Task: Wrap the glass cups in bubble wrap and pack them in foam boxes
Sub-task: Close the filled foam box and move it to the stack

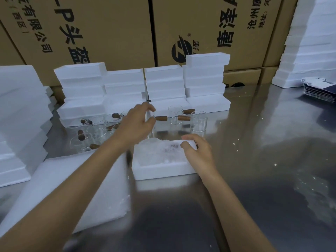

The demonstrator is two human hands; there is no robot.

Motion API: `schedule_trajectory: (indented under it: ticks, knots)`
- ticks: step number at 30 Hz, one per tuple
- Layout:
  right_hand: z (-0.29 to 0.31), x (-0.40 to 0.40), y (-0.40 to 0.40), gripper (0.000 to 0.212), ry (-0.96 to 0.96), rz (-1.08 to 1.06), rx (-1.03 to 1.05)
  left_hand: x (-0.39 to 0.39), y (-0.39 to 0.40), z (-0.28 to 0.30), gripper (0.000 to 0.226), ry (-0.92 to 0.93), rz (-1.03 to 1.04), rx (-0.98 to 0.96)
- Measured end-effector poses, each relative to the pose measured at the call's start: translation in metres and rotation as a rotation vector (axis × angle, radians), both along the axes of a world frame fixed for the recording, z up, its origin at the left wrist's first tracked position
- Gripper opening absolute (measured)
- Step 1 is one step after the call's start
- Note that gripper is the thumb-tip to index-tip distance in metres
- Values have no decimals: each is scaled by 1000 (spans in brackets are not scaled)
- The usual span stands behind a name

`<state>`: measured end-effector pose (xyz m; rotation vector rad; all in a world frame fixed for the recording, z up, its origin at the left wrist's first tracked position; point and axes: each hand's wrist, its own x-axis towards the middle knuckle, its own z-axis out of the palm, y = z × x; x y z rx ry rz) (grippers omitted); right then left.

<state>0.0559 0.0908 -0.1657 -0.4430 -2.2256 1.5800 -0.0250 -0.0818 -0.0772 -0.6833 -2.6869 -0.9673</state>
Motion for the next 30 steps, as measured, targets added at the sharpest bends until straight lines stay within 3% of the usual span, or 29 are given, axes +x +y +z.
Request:
schedule_trajectory:
  ticks: [3,8,13,17,22,30]
  knots:
    - [2,-7,5,16,44,-2,-125,-55,20,13,25,-27,7,-48]
    - [-2,-8,7,27,78,-26,-156,-148,51,16,28,-50,61,-315]
    - [-2,-7,8,21,82,-11,-142,-208,65,-3,85,-363,24,-560]
    - [-1,-8,10,16,82,-10,-136,-234,68,-16,93,-335,71,-542]
    - [1,-7,10,17,58,-15,-129,-221,64,-17,81,-294,55,-478]
    - [7,-5,8,30,45,-22,-202,-161,37,39,72,-156,29,-292]
